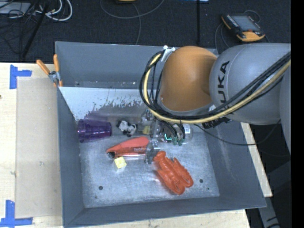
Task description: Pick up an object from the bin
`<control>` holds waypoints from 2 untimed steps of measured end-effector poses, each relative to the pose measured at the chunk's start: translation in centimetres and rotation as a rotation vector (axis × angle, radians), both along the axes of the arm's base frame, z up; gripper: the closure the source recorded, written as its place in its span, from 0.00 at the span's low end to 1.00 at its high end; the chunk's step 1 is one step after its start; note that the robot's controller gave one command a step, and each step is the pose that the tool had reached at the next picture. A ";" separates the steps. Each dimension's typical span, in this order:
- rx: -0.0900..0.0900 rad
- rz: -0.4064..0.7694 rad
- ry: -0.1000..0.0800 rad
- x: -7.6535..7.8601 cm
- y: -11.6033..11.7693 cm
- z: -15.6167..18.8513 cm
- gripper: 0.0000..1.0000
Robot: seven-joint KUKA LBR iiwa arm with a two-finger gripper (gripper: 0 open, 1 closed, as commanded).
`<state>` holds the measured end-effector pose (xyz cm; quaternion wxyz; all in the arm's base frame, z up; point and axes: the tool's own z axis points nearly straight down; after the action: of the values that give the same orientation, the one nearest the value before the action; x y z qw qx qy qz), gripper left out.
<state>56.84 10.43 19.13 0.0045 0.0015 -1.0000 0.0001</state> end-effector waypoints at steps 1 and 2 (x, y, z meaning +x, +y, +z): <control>0.001 -0.002 -0.008 0.2 0.0 0.4 0.00; 0.002 -0.055 -0.015 0.8 0.8 -3.8 0.00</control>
Offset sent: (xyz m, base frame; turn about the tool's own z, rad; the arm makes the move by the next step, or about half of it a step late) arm 0.0136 0.0238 -0.1213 0.1416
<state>57.66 11.25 15.28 -0.0030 -0.0261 -0.9997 -0.0007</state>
